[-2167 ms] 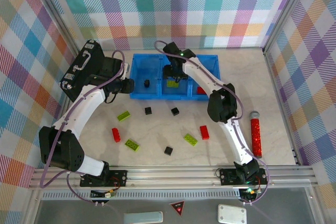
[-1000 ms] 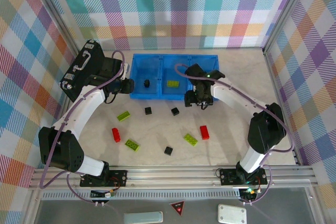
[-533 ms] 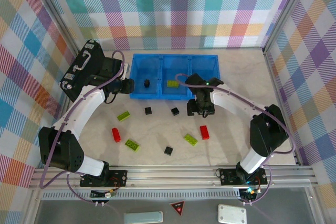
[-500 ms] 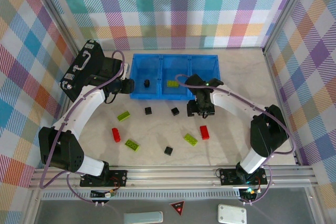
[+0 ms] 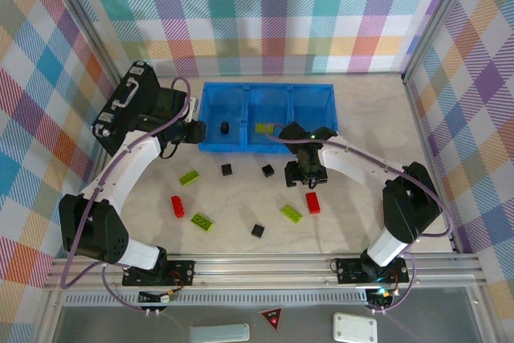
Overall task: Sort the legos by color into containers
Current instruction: Pick up the lego from the bottom-center of the table.
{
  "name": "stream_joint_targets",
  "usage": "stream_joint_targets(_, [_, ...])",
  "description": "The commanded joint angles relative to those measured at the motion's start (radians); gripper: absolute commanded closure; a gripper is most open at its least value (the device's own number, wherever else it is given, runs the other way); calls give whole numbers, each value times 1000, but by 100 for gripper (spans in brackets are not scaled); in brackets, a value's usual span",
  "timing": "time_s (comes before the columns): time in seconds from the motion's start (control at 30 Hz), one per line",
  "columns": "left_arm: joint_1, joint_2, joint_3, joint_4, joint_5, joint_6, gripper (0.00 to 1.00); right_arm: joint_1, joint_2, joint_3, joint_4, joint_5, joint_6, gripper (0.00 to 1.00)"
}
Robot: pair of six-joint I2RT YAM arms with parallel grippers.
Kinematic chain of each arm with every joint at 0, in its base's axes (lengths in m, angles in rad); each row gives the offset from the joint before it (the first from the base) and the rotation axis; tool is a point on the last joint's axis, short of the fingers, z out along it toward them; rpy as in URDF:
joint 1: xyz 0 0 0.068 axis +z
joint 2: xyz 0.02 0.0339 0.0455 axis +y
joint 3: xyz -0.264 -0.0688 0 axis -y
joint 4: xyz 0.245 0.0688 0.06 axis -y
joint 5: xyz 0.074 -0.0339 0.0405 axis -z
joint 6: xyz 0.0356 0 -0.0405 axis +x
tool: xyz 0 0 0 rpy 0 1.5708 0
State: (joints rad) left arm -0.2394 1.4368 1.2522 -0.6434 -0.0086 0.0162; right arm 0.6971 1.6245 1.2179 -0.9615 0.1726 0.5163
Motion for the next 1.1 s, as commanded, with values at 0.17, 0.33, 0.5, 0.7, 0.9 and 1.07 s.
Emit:
stream_joint_targets(0.17, [11, -16, -9, 16, 2, 8, 51, 15, -41, -47, -15, 10, 19, 33])
stream_joint_targets(0.33, [10, -23, -13, 18, -5, 8, 51, 21, -22, -67, 3, 1, 20, 33])
stream_joint_targets(0.5, [11, -23, -13, 16, -5, 10, 51, 24, 3, -78, 6, 9, 16, 34])
stream_joint_targets(0.7, [11, -25, -13, 17, -8, 11, 51, 24, 12, -116, 5, 66, 53, 37])
stream_joint_targets(0.9, [9, -22, -17, 21, -11, 10, 51, 23, 8, -176, 56, 26, 90, 39])
stream_joint_targets(1.07, [8, -18, -17, 19, -10, 11, 51, 22, 21, -200, 67, 21, 95, 40])
